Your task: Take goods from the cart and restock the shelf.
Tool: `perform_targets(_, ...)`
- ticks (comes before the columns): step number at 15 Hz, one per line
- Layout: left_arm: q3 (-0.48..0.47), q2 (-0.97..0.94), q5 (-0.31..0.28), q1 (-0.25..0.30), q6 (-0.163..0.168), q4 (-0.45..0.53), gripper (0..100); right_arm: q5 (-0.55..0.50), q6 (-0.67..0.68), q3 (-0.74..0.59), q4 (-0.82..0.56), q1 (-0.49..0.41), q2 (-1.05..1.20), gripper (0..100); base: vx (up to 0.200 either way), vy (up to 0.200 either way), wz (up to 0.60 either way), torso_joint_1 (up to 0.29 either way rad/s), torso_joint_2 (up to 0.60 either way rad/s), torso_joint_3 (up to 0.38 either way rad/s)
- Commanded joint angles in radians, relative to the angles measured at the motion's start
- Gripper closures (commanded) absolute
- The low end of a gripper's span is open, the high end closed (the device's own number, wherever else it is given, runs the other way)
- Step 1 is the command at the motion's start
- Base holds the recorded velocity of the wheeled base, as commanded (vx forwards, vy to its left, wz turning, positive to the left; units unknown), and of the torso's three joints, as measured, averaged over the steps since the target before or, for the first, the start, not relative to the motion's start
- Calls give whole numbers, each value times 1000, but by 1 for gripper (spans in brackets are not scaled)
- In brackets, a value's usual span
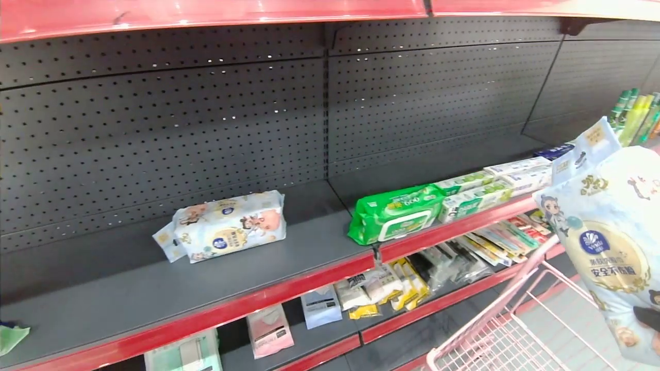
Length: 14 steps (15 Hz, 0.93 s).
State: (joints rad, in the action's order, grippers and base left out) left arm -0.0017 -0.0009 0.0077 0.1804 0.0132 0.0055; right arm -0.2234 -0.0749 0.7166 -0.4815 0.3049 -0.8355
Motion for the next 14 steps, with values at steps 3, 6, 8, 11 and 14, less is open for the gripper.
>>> perform_targets(3,0,1,0,1,1,1,0,-8,-37,-46,1,-1,78,100,0,0,200,1,2,-1)
perform_targets(6,0,1,0,1,1,1,0,-8,-59,-80,1,-1,167,100,0,0,0,0,0,0)
perform_targets(8,0,1,0,1,1,1,0,-10,-71,-109,-2,-1,228,100,0,0,0,0,0,0)
perform_targets(11,0,1,-6,1,1,1,0,-48,-89,-138,-2,-7,262,100,0,0,200,-1,1,-1)
perform_targets(14,-1,1,-49,-2,16,2,0,-63,-97,-141,0,-6,269,100,0,0,600,-4,2,7)
